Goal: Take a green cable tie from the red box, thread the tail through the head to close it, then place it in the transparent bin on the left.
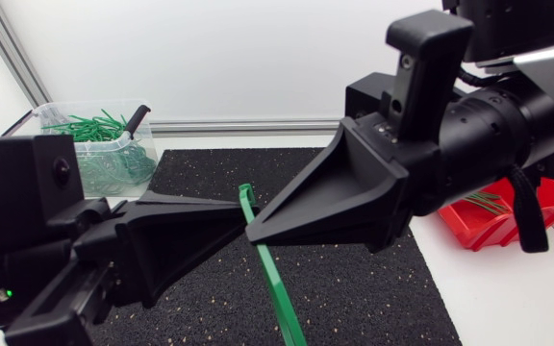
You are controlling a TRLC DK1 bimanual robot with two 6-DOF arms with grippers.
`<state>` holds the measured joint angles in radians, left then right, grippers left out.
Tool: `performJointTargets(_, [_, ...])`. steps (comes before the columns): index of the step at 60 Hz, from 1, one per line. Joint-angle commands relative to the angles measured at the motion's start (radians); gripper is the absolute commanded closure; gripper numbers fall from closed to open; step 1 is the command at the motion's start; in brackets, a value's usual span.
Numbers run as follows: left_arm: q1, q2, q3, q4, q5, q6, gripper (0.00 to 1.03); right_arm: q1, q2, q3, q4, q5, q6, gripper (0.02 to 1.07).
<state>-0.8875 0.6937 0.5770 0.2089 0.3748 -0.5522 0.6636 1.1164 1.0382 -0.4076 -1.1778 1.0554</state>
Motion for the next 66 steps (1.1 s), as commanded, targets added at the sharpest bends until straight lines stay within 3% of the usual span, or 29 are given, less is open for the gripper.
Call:
performJointTargets(1, [-0.064,-0.023,0.047,0.006,-0.014,0.041,0.99,-0.016,0.01,0.028,-0.013,0.021,0.034,1.01])
performJointTargets(7, [-0.126,-0.034,0.057,-0.008,-0.089,0.092,0.99,-0.018,0.016,0.031,-0.022,0.03,0.034,1.01])
performJointTargets(15, [-0.13,-0.036,0.072,-0.009,-0.125,0.109,0.99,-0.025,0.01,0.022,-0.042,0.032,0.034,1.01])
performJointTargets(37, [-0.087,-0.019,0.107,0.0,-0.143,0.14,0.99,-0.033,-0.017,0.0,-0.059,0.04,0.037,1.01])
performJointTargets(66, [-0.176,0.015,0.067,0.001,-0.189,0.175,0.99,-0.044,-0.055,0.025,-0.069,0.04,0.037,1.01])
